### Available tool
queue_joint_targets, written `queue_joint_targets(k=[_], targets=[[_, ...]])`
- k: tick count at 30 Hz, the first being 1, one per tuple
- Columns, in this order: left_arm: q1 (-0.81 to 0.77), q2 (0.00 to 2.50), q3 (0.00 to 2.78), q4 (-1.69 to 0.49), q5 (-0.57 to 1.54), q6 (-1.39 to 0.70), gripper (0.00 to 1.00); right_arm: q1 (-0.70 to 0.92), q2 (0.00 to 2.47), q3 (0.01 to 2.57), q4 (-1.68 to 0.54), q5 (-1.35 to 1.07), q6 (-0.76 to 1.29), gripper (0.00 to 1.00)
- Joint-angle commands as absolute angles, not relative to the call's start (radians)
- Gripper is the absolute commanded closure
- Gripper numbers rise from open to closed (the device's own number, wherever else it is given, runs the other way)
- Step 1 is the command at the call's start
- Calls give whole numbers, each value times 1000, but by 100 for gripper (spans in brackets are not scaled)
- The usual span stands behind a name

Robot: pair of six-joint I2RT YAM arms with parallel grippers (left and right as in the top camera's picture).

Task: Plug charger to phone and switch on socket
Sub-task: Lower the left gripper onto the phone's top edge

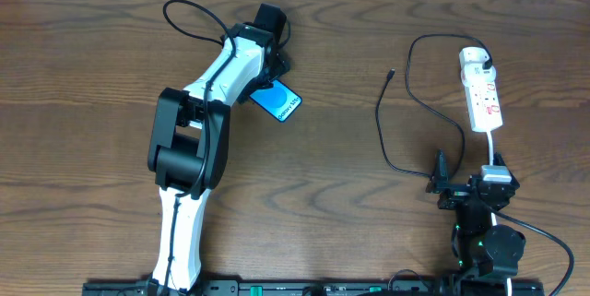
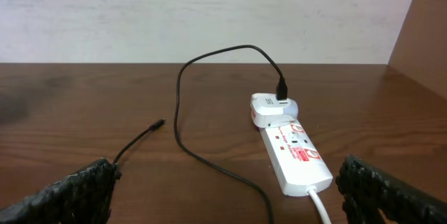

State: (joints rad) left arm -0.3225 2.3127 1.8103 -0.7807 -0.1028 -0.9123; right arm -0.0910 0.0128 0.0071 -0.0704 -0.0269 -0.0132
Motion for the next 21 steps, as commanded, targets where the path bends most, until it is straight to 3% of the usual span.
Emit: queue_joint_targets(k=[1, 21], targets=[[-320, 2317, 1801, -784, -67, -918, 2, -84, 10, 6, -73, -29, -24, 1], [-345, 2317, 1801, -859, -25, -960, 2, -84, 10, 6, -74, -29, -24, 1]])
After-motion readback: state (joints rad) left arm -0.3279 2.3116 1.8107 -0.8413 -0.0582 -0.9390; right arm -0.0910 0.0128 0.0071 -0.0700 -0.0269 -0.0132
